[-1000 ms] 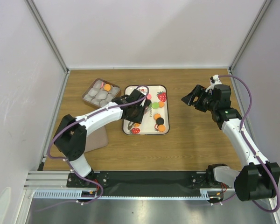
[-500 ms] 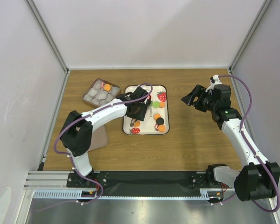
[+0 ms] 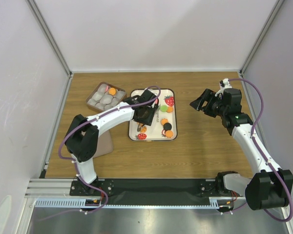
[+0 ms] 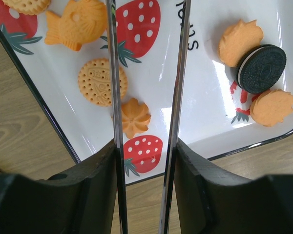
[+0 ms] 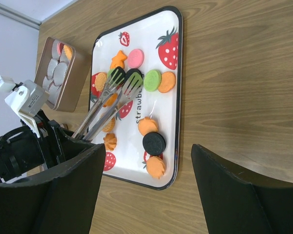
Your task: Pack the cookies
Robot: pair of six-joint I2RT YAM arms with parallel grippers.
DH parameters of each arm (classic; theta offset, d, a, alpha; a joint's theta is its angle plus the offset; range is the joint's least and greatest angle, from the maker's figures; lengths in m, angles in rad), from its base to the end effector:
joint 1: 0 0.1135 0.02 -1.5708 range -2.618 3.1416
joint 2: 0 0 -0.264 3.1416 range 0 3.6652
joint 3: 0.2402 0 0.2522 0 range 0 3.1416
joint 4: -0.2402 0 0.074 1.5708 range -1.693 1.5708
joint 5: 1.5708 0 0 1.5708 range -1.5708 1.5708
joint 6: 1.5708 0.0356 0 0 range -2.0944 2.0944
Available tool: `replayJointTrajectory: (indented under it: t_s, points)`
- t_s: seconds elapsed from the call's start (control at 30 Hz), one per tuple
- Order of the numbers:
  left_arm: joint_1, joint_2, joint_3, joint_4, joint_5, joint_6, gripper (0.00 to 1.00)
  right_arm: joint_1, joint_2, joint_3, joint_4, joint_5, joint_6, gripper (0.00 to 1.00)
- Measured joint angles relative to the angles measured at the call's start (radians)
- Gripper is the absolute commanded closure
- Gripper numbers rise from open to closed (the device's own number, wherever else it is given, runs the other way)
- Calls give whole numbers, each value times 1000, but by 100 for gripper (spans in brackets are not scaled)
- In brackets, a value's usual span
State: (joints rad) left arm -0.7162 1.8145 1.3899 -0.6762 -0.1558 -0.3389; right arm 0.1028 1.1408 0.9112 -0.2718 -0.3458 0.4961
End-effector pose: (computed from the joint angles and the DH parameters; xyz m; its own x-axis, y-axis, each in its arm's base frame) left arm 0.2911 -0.2460 0.2261 -0.8323 0.2890 -0.4731 0.3381 0.9409 -0.0201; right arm 0.2538 0.0383 0.3045 -0.6072 0.3876 -0.6936 -0.1173 0.8197 0.5607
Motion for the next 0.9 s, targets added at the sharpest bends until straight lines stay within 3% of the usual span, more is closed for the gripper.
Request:
replayJointTrajectory:
  t_s: [0.6,0.9]
  points:
    - [0,-3,0,-19,-5,11,61,0,0,0,0,0,0,22]
    - [2,-107,28,-64,-10,26,63,0,0,0,0,0,0,23]
